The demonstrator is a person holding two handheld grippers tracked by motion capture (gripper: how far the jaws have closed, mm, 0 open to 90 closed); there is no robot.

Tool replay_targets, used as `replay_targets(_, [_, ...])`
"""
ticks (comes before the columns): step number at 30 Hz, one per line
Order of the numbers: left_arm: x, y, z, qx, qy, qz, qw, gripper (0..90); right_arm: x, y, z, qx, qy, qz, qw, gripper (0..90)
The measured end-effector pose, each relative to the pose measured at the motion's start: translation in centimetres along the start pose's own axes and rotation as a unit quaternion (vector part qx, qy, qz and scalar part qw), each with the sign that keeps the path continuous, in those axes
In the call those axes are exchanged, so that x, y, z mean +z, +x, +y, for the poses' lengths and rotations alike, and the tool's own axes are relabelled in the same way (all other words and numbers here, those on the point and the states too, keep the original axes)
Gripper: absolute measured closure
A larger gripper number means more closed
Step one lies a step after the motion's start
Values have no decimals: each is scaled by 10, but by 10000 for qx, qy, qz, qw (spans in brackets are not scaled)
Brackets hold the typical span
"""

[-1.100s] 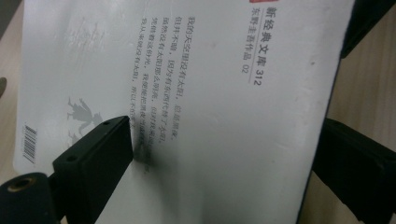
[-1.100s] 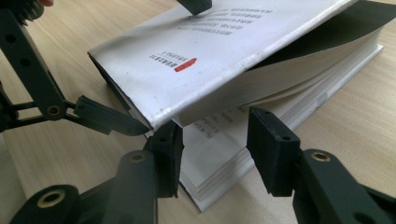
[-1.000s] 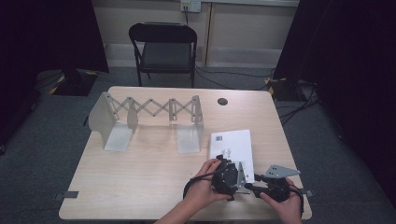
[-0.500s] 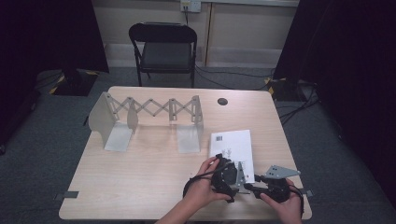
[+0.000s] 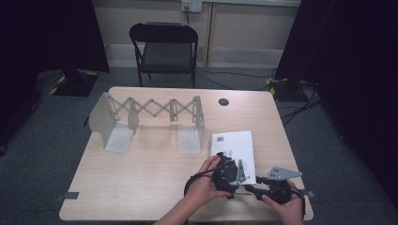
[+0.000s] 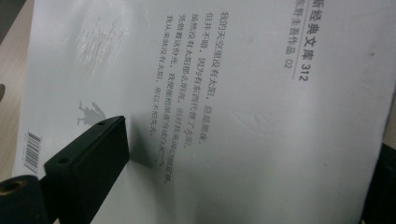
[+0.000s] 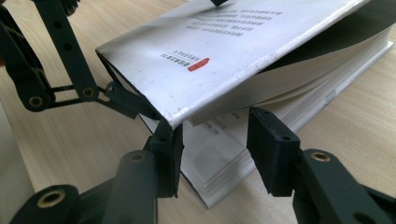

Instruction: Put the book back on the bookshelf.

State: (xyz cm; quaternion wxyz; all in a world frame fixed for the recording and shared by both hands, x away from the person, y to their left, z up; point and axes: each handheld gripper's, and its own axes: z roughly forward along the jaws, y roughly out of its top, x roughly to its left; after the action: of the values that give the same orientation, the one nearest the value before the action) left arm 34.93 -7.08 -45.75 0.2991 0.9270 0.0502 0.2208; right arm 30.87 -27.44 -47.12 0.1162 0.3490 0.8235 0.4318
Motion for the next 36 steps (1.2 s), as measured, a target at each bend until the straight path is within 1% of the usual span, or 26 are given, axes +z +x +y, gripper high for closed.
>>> replay_targets(1, [-1, 1, 0, -15, 29, -33, 10000, 68, 0, 0, 0, -1, -3, 13, 10000, 564])
replay_targets(2, [-1, 1, 1, -43, 6, -64, 10000, 76, 0, -1, 0, 29, -15, 32, 10000, 564])
replay_targets(3, [-2, 3, 1, -32, 60, -95, 9999, 80, 0, -1, 0, 21, -9, 30, 10000, 564])
replay_targets(4, [-2, 3, 1, -64, 36, -121, 9999, 86, 0, -1, 0, 20, -16, 34, 10000, 564])
replay_targets(7, [-6, 2, 3, 38, 72, -160, 9998, 145, -1, -1, 0, 33, -35, 51, 10000, 557])
replay_targets(8, [-6, 2, 3, 38, 72, -160, 9998, 167, 0, -1, -1, 68, -50, 65, 9999, 538])
replay_targets(11, [-7, 2, 4, 74, 73, -181, 9998, 194, 0, -5, -4, 234, -106, 140, 9996, 462])
replay_targets(12, [-9, 1, 5, 84, 113, -198, 9997, 206, 0, -6, -5, 287, -160, 221, 9992, 436])
replay_targets(13, [-9, 1, 7, 99, 119, -195, 9997, 218, -1, -7, -5, 314, -201, 303, 9988, 420])
replay_targets(14, [-10, 2, 8, 92, 142, -205, 9996, 228, -3, -7, -6, 306, -225, 300, 9988, 406])
replay_targets(16, [-12, 3, 10, 130, 187, -228, 9995, 252, -6, -9, -8, 193, -214, 271, 9992, 376])
replay_targets(18, [-15, 6, 12, 134, 215, -265, 9993, 271, -9, -12, -11, 166, -186, 309, 9992, 354])
replay_targets(19, [-17, 7, 13, 108, 203, -291, 9993, 279, -8, -13, -13, 178, -155, 394, 9989, 348])
replay_targets(22, [-21, 13, 16, 66, 255, -364, 9990, 297, -6, -16, -18, 118, -49, 379, 9992, 345])
replay_targets(23, [-22, 15, 17, -7, 243, -398, 9989, 300, -6, -16, -19, 93, -65, 375, 9992, 341])
replay_targets(24, [-23, 18, 18, 2, 286, -444, 9986, 300, -6, -16, -19, 43, -90, 382, 9992, 338])
replay_targets(25, [-24, 20, 19, -29, 288, -481, 9984, 303, -6, -15, -19, -36, -110, 386, 9992, 330])
replay_targets(28, [-27, 28, 23, -163, 284, -596, 9977, 306, -9, -12, -18, -401, -101, 329, 9986, 319])
replay_targets(29, [-28, 31, 24, -201, 275, -627, 9974, 307, -10, -12, -19, -475, -117, 333, 9982, 318])
replay_targets(30, [-28, 31, 24, -201, 275, -627, 9974, 307, -10, -12, -19, -475, -117, 333, 9982, 318])
replay_targets(32, [-29, 34, 27, -231, 325, -680, 9969, 307, -9, -13, -20, -542, -65, 261, 9982, 317])
replay_targets(34, [-29, 36, 28, -268, 333, -719, 9965, 307, -8, -14, -23, -542, -45, 259, 9982, 310])
replay_targets(36, [-29, 38, 28, -290, 325, -754, 9962, 307, -7, -15, -25, -593, -21, 230, 9980, 309])
